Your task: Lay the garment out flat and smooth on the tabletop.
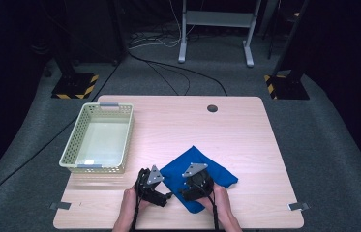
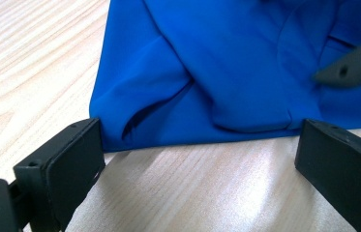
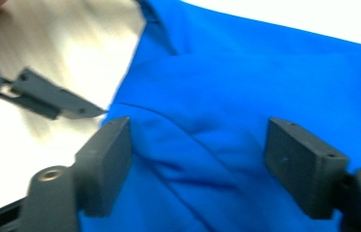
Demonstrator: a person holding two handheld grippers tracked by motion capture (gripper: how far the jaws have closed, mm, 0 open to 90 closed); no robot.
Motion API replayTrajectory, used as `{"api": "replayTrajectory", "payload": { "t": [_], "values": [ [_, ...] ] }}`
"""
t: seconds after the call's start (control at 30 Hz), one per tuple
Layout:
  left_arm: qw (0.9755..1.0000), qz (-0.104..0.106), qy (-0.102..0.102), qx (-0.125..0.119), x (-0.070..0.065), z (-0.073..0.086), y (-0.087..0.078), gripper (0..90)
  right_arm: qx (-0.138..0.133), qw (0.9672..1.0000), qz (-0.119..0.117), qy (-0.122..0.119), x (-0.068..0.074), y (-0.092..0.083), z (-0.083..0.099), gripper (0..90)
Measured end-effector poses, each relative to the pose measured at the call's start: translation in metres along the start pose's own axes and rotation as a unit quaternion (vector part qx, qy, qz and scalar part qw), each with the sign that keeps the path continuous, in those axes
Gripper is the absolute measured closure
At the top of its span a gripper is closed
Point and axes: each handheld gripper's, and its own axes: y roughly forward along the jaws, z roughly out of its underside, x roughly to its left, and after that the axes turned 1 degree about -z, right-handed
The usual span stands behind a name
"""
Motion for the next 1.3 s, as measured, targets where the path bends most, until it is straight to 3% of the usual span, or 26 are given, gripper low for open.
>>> {"api": "replayTrajectory", "payload": {
  "t": [0.27, 0.6, 0.87, 1.3],
  "values": [
    [1.0000, -0.001, -0.001, -0.002, 0.000, 0.000, 0.000, 4.4, 0.007, 0.9997, -0.005, -0.025, 0.012, 0.007, -0.003, 52.3],
    [1.0000, -0.005, -0.004, -0.007, 0.000, 0.001, -0.001, 5.0, -0.009, 0.9996, -0.008, -0.025, 0.013, 0.002, -0.003, 78.7],
    [0.9999, -0.007, -0.007, -0.004, 0.001, 0.001, -0.001, 7.3, -0.037, 0.9992, -0.016, -0.004, 0.007, -0.006, -0.004, 81.7],
    [0.9998, -0.005, -0.018, -0.003, 0.003, 0.000, 0.000, 8.5, -0.084, 0.9959, -0.017, 0.030, -0.008, -0.025, -0.003, 82.5]
  ]
}}
